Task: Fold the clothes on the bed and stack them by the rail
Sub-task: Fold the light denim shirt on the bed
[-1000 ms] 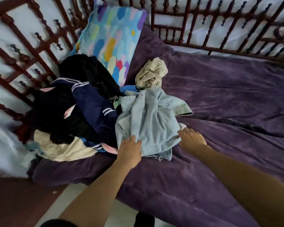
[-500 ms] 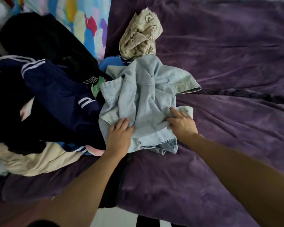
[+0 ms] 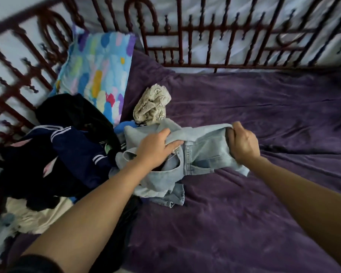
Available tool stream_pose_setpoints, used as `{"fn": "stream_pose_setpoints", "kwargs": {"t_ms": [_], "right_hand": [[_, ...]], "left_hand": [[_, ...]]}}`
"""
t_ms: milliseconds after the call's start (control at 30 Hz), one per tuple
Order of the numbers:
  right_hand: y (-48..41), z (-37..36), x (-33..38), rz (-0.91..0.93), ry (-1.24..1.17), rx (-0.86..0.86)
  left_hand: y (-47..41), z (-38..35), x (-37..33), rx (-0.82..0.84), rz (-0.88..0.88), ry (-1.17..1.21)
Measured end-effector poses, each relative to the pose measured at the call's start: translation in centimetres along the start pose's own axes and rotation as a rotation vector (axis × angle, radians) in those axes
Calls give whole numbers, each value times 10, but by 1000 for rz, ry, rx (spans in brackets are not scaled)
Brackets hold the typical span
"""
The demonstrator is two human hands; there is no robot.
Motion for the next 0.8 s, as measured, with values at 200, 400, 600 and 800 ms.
{"fn": "stream_pose_setpoints", "kwargs": {"t_ms": [200,400,600,800], "right_hand": [[48,136,-65,-159,105,-192],[119,242,-159,-381,190,-292],[194,285,-295,-676,276,-258],[267,253,-487,-1176,64,-43]], "left_hand": [[4,-19,-131,38,-158,241],[30,-74,-214,185,-139,301],[51,-175,-242,407,-77,126],[66,-300,-265,577,23,-108]]}}
Point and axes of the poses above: each hand's wrist, its own y-axis away from the middle knuckle, its own z-axis out of the back of the hand, x = y × z, the point moved 8 cm from there along -y, towards the middle knuckle, and after that the axes turned 1 degree about x, right-handed, at the moved point
